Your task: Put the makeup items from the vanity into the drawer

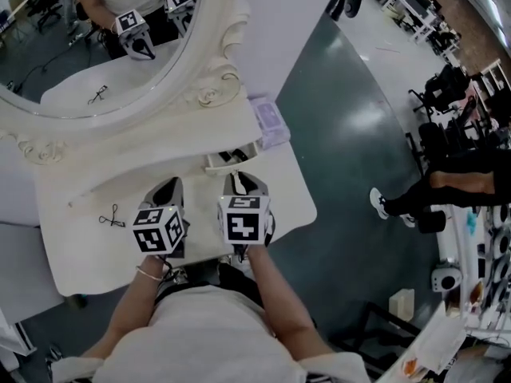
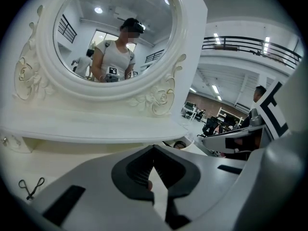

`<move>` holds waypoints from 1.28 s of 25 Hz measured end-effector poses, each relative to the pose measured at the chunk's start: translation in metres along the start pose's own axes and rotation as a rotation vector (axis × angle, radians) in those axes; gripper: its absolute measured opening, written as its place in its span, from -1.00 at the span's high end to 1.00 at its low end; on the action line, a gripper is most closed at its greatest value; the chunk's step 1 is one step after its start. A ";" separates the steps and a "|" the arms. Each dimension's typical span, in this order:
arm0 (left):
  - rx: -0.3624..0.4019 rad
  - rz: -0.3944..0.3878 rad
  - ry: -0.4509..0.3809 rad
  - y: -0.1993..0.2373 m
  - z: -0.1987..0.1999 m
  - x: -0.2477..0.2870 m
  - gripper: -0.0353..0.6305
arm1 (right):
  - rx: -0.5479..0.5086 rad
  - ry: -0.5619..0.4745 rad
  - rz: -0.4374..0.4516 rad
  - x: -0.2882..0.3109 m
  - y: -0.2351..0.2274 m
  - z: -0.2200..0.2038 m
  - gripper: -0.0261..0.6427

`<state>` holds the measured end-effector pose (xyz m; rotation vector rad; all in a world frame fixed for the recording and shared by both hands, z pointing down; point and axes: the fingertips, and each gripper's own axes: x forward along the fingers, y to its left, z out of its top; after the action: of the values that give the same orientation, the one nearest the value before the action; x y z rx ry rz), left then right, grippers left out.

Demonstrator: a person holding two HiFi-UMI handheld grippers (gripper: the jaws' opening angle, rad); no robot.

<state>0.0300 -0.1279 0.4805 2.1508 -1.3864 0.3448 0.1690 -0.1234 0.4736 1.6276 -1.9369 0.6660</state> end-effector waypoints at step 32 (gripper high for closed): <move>0.041 0.000 -0.020 0.032 -0.013 -0.069 0.88 | 0.002 -0.035 0.063 -0.031 0.084 -0.026 0.85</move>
<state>-0.0278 -0.0782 0.4676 2.1933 -1.4018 0.3550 0.0925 -0.0703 0.4684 1.5949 -2.0206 0.6687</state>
